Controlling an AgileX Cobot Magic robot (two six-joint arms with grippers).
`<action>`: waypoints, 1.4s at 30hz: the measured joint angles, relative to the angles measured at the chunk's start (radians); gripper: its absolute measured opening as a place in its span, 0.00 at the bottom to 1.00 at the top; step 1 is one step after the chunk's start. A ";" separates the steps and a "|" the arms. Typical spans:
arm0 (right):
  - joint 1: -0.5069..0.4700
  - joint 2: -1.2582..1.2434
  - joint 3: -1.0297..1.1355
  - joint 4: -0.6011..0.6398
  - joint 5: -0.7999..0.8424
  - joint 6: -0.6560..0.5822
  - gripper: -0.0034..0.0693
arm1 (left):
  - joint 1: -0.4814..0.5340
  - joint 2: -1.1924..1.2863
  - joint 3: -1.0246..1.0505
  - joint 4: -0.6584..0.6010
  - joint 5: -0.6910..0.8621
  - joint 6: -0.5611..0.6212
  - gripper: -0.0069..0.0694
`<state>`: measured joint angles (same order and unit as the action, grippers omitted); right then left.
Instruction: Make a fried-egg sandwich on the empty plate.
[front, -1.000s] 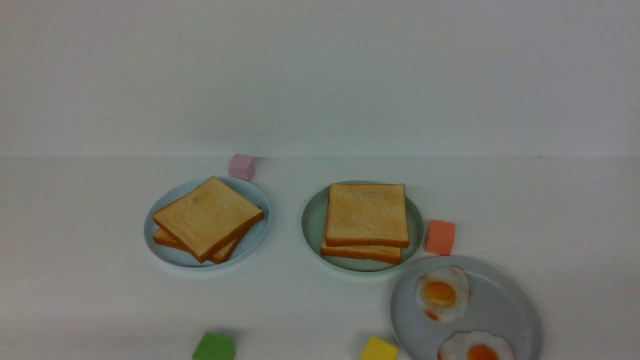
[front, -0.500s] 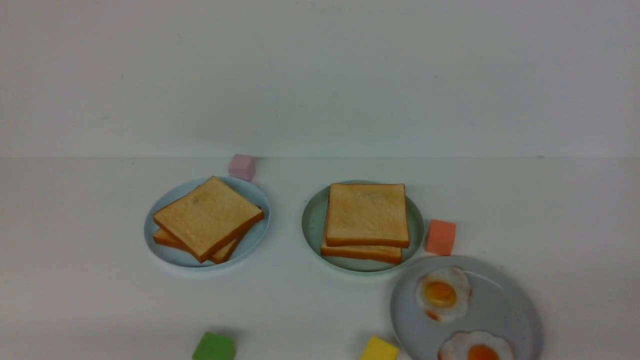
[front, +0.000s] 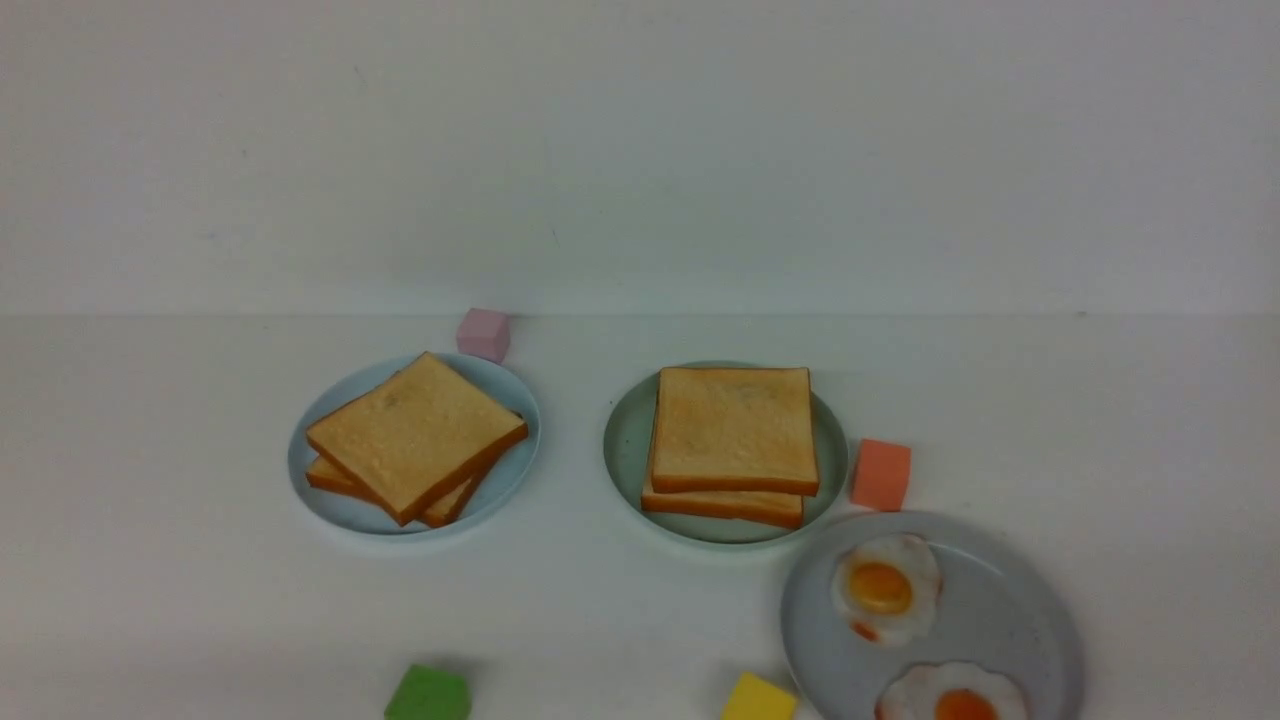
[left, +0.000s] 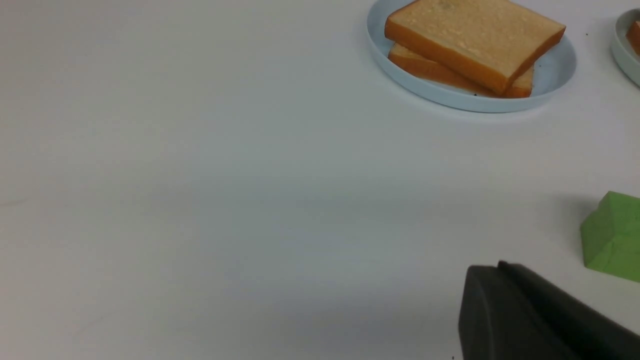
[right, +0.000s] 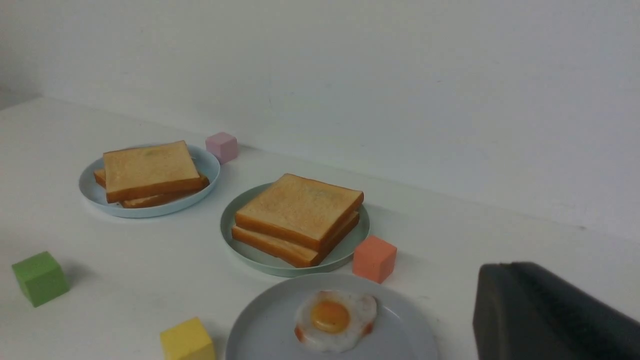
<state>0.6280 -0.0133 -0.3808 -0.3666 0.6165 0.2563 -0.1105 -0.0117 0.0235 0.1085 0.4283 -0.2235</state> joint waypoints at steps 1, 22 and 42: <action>0.000 0.000 0.000 -0.001 0.000 0.000 0.10 | 0.000 0.000 0.000 0.000 0.000 0.000 0.11; -0.598 0.000 0.232 0.507 -0.169 -0.427 0.15 | 0.000 0.000 0.000 -0.001 -0.002 0.001 0.13; -0.668 0.001 0.391 0.449 -0.197 -0.438 0.17 | 0.000 0.000 0.000 -0.002 -0.003 0.001 0.14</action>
<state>-0.0398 -0.0123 0.0098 0.0825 0.4197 -0.1817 -0.1105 -0.0117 0.0235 0.1067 0.4252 -0.2226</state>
